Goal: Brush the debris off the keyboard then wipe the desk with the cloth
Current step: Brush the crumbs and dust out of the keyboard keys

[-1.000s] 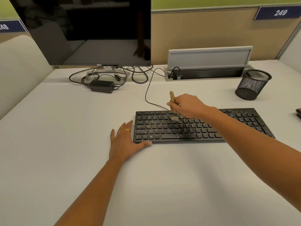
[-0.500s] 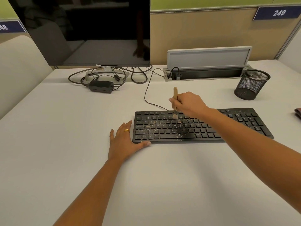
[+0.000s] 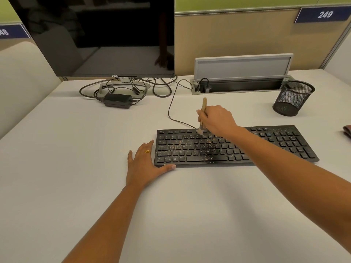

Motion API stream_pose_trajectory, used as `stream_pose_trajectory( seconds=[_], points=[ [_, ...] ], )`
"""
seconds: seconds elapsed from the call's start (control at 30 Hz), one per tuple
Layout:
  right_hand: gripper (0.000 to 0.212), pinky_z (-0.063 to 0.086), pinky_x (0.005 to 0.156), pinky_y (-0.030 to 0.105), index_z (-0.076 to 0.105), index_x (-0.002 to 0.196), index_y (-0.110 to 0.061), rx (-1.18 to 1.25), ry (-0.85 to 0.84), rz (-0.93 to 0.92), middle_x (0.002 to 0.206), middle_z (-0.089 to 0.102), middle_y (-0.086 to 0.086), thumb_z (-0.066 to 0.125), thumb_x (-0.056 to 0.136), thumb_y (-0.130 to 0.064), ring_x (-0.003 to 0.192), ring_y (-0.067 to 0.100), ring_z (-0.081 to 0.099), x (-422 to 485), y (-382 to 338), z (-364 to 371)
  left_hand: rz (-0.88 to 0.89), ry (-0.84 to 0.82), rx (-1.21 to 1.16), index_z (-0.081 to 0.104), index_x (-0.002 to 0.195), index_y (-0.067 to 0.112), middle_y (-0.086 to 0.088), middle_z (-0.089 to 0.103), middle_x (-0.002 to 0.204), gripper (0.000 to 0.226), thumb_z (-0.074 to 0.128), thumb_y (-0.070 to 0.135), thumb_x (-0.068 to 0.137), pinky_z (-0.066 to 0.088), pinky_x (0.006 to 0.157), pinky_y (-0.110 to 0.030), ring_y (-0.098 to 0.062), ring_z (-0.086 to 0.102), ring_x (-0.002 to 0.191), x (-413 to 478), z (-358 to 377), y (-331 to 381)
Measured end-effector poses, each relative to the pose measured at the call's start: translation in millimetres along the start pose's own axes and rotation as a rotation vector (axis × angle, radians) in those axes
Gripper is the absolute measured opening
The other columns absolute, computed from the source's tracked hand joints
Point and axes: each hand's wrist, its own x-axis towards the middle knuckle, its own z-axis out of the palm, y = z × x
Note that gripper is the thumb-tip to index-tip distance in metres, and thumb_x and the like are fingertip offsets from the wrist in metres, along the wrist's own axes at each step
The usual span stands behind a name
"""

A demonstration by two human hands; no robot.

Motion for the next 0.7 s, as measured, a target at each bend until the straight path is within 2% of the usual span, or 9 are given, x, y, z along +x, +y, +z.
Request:
stream_pose_trajectory(
  seconds=[0.07, 0.27, 0.43, 0.57, 0.7],
  points=[
    [0.048, 0.051, 0.076, 0.038, 0.067, 0.094, -0.006, 0.026, 0.013, 0.012, 0.089, 0.07, 0.009, 0.031, 0.101, -0.036, 0.083, 0.027, 0.064, -2.0, 1.5, 2.9, 0.001, 0.003, 0.005, 0.018, 0.151, 0.022, 0.005, 0.023, 0.157, 0.119, 0.053, 0.082, 0.055, -0.004, 0.118, -0.042, -0.007, 0.011, 0.146, 0.4, 0.6, -0.2],
    [0.047, 0.051, 0.075, 0.038, 0.064, 0.091, -0.002, -0.02, -0.096, 0.009, 0.084, 0.066, 0.01, 0.031, 0.1, -0.035, 0.079, 0.029, 0.063, -3.6, -0.2, 4.4, 0.0, -0.005, 0.017, 0.017, 0.151, 0.021, 0.005, 0.022, 0.157, 0.122, 0.048, 0.085, 0.051, -0.005, 0.118, -0.041, -0.007, 0.01, 0.146, -0.1, -0.7, 0.4],
    [0.047, 0.044, 0.068, 0.032, 0.068, 0.092, -0.009, 0.027, -0.015, 0.014, 0.077, 0.063, 0.002, 0.031, 0.101, -0.037, 0.072, 0.02, 0.058, -5.1, 2.9, 1.6, -0.006, 0.006, 0.013, 0.018, 0.151, 0.022, 0.005, 0.023, 0.157, 0.116, 0.059, 0.08, 0.06, -0.005, 0.118, -0.041, -0.008, 0.01, 0.146, 0.0, 0.2, 0.1],
    [0.044, 0.05, 0.075, 0.038, 0.064, 0.087, -0.007, 0.002, -0.112, 0.009, 0.084, 0.068, 0.008, 0.032, 0.101, -0.036, 0.077, 0.024, 0.062, -6.0, 5.5, 1.5, -0.005, 0.009, 0.016, 0.017, 0.151, 0.022, 0.004, 0.023, 0.157, 0.115, 0.06, 0.079, 0.061, -0.005, 0.118, -0.041, -0.008, 0.01, 0.146, -0.1, 0.1, 0.2],
    [0.044, 0.042, 0.061, 0.025, 0.067, 0.089, -0.008, 0.113, -0.159, -0.021, 0.078, 0.064, 0.002, 0.035, 0.1, -0.037, 0.068, 0.016, 0.058, -2.7, 7.0, -3.6, -0.011, 0.006, 0.007, 0.018, 0.151, 0.022, 0.005, 0.022, 0.157, 0.115, 0.06, 0.078, 0.06, -0.006, 0.118, -0.04, -0.007, 0.01, 0.146, -0.8, -0.3, 1.2]
  ],
)
